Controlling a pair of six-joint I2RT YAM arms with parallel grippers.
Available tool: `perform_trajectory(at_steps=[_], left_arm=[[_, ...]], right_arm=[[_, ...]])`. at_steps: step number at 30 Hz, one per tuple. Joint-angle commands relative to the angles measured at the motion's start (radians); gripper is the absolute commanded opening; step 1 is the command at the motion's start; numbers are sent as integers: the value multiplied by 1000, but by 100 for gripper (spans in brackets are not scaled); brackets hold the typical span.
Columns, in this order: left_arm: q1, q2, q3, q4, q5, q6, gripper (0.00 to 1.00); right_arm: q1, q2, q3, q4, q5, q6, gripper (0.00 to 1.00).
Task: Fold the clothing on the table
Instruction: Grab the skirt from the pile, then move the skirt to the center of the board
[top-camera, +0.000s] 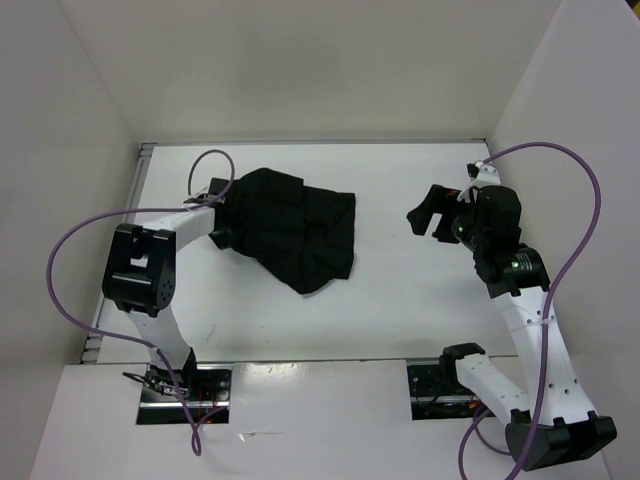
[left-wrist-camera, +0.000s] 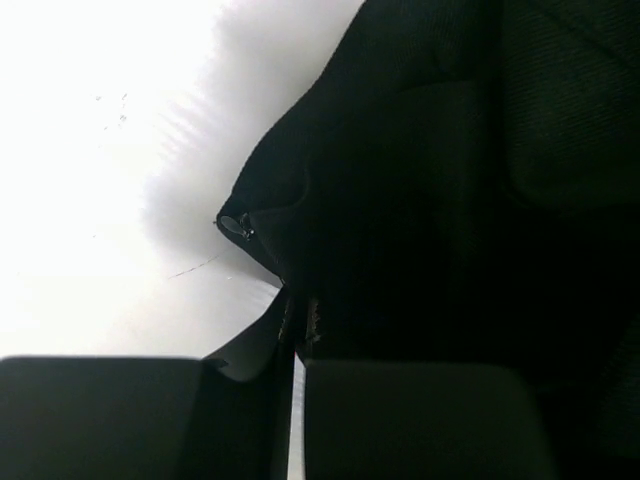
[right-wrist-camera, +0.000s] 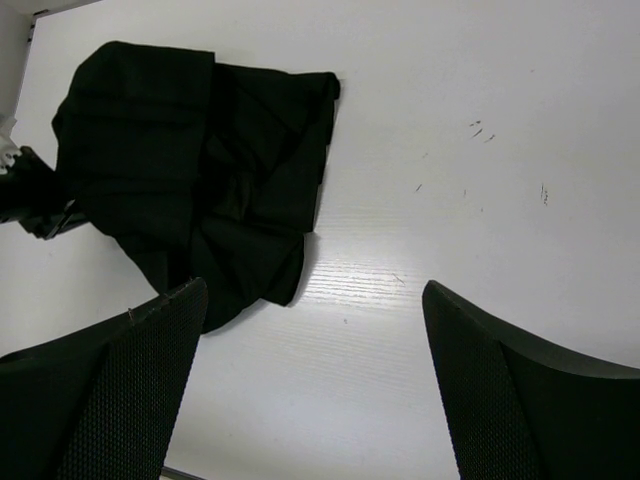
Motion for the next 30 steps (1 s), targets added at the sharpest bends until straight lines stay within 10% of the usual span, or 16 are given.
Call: perform_trajectory(at_steps=[1,16,30], left_arm=[[-42,-29,74,-22,14,44,0],[-52,-577,395,-10,6,242,0],[-180,-346,537,32,467,285,0]], right_arm=[[-4,-17,-5,8,16,0,93],[-4,24,-14,35,-27,0,93],[-4,-3,-23,35,-9,0,93]])
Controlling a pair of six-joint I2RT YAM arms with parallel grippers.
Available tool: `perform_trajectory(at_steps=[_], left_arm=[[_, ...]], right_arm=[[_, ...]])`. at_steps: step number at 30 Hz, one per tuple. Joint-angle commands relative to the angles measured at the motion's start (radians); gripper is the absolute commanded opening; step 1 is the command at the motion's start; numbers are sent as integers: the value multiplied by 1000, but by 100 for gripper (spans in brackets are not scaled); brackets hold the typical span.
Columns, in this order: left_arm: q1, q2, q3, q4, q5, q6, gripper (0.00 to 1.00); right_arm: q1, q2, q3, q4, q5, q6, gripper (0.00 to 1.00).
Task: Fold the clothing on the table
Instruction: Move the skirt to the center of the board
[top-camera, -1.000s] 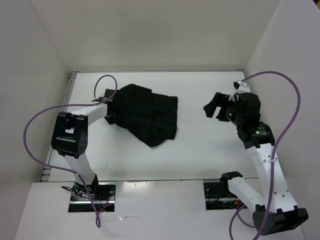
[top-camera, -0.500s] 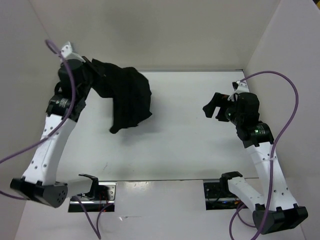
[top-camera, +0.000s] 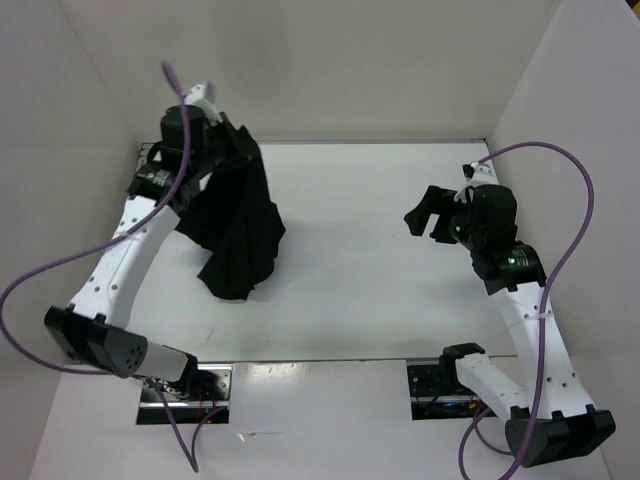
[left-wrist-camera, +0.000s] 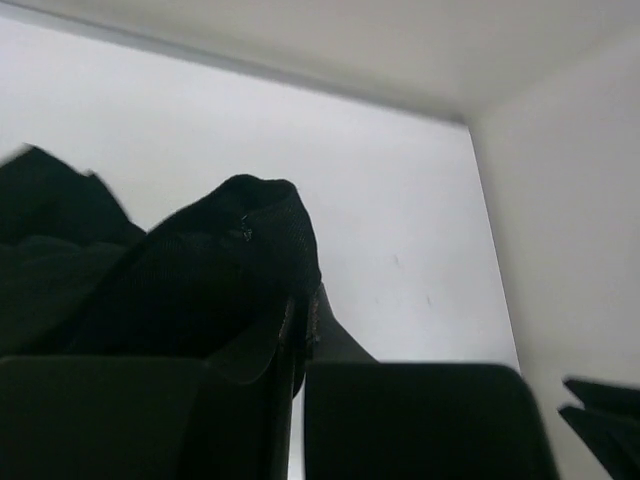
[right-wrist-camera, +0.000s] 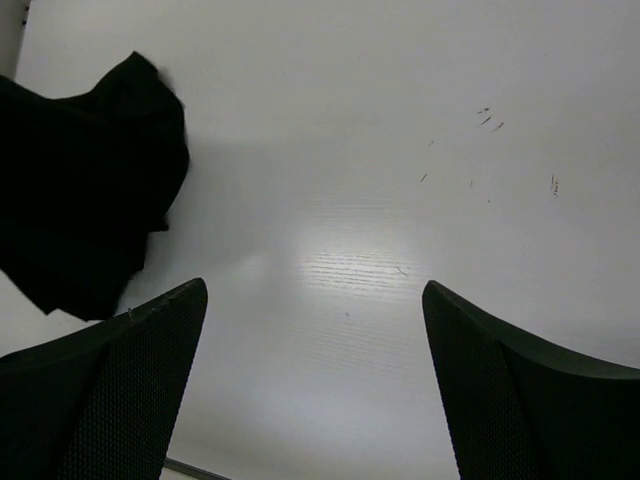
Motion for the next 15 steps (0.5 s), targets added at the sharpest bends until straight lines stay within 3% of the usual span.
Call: perform_trajectory(at_steps=[1,5,6,8,10,11,15], left_arm=[[-113,139,58,93,239,36,0],[-265,351,188,48,278,88,0],[-290,386,223,31,278,107,5],[-344,452,274,20,251,107,30],[-353,452,274,41,214,96,34],[-362,431,242,55,189,96,56],[-363,344,211,74,45,110,70]], right_arm=[[-4,-28,-15,34,10,9,93],[-4,-28,-15,24,10,19,93],[-4,-38,-15,15,20,19,93],[-4,-49,-15,15,21,29,93],[-4,-49,-24,6,42,29,93],[-4,-49,-24,6,42,39,93],[-4,-34,-24,6,60,49,93]])
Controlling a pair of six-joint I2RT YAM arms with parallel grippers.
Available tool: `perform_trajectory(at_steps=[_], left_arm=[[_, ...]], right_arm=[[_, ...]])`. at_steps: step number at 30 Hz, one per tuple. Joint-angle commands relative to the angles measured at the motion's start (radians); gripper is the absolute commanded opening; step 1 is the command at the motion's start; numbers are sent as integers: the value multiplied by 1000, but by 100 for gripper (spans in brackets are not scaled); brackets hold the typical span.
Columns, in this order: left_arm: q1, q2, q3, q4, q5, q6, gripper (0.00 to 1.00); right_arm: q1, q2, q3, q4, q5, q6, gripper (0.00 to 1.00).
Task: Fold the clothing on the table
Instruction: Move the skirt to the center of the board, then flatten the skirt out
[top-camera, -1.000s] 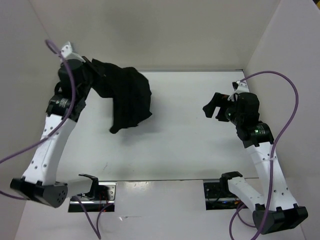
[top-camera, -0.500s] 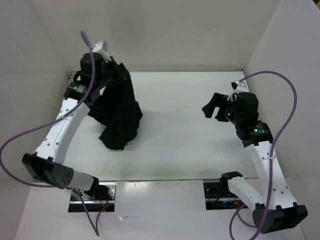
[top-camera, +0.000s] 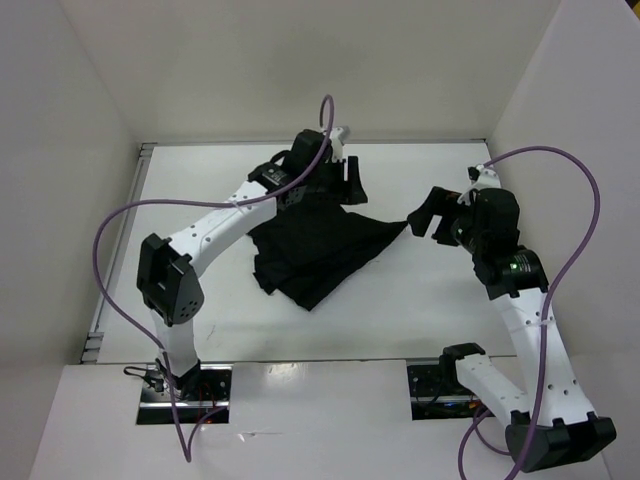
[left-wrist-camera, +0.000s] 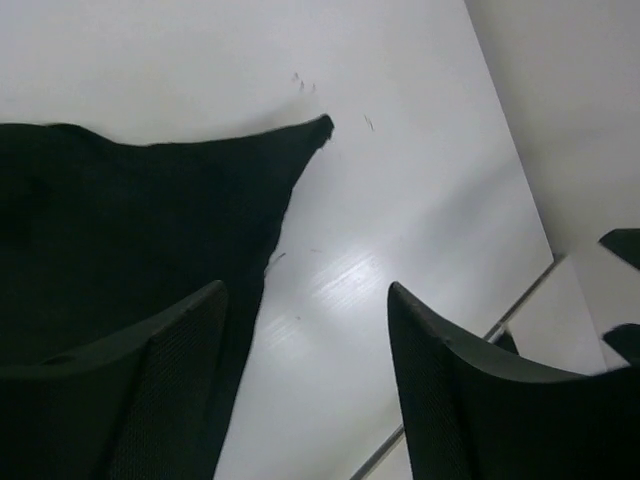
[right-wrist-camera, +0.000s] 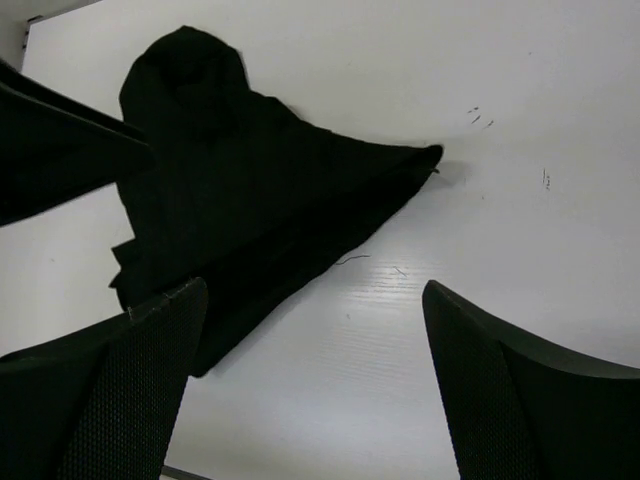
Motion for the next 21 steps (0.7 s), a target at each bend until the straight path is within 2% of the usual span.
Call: perform_trajectory(at_steps=[1,2,5,7,9,11,16,17,20,21], left_arm=[[49,-147,15,40,-138,44,73],[58,-148,15,31,-138,54,76],[89,-184,-28,9,-158,64,74],[110,-221,-77,9,-204,73,68],[119,-230,-152,0,-215,96,56],[119,-252,-197,-9,-215,136,50],[100,-324,-384,49,-234,350,65],[90,-338,-427,49,-289,370,66],[99,-356,-450,49,-276,453,66],[115,-333,-435,-3,-276,469,66]], right_arm=[[-4,24,0,-1,38,18,93],[-4,38,0,-1,38,27,93],[-4,112,9,-1,68,38,91],[-4,154,9,-1,84,48,86],[-4,214,-2,-1,121,79,83],[-4,279,-2,10,144,105,82],[-4,371,38,42,156,114,81],[-4,371,38,42,156,114,81],[-4,437,58,42,180,114,81],[-4,451,58,30,181,114,81]])
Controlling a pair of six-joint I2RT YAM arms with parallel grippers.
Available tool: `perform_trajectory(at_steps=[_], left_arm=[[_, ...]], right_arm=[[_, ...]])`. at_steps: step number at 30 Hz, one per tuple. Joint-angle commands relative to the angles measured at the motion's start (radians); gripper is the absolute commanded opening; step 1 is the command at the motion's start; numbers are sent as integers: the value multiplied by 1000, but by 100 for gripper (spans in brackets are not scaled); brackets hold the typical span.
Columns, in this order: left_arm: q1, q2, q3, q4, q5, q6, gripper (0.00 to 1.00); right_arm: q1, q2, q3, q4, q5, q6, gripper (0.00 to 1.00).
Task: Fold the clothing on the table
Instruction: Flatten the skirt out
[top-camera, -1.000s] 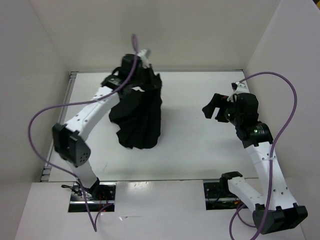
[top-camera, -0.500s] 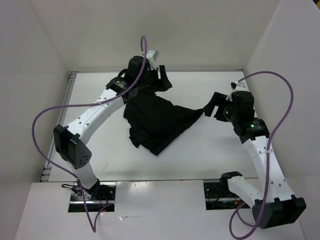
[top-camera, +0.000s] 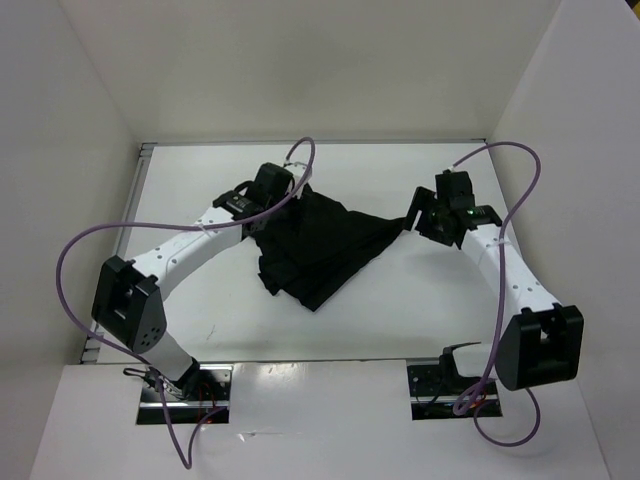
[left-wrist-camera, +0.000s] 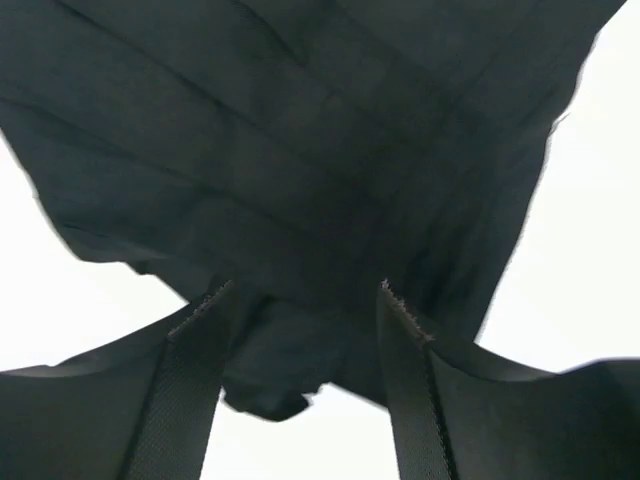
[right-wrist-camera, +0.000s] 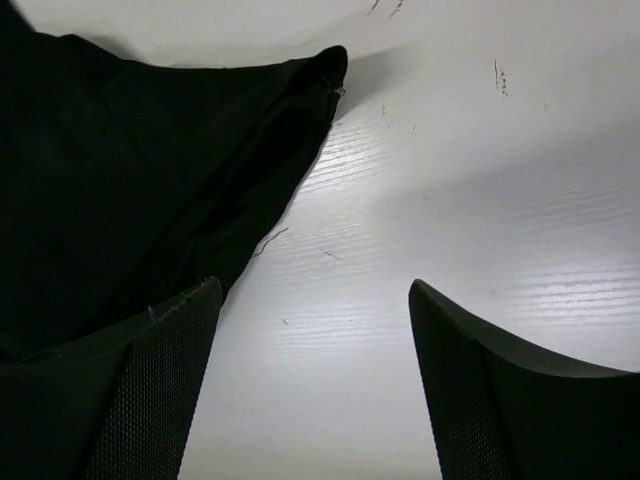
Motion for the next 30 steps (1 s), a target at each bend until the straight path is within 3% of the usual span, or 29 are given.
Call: perform_trajectory(at_steps=[1,5,12,16,18,19,20,21,23,27,30], left_arm=[[25,-41,46,-24,-30,138,65],[26,25,115,-171,-30,138,65],[26,46,2,-89,42,-15,61],[3,68,-20,-93,7,23,42],[22,81,1,-130,7,-8,25],[33,81,2,-130,34,-27,26],[42,81,2,-139,44,-93,34],[42,92,14,-148,79,-141,50],[64,101,14,-148,131,-245,58],[46,101,-37,-112,104,-441,64],[35,101,-58,-93,104,-474,64]], right_arm=[[-4,37,54,29,40,13,81],[-4,51,45,29,29,22,81],[-4,41,35,29,38,22,81],[-4,41,35,29,38,13,81],[-4,41,35,18,38,3,81],[-4,41,35,18,38,3,81],[-4,41,35,18,38,3,81],[-4,41,35,18,38,3,81],[-4,41,35,18,38,-6,81],[-4,32,35,18,38,-15,82],[-4,32,26,18,38,-24,82]])
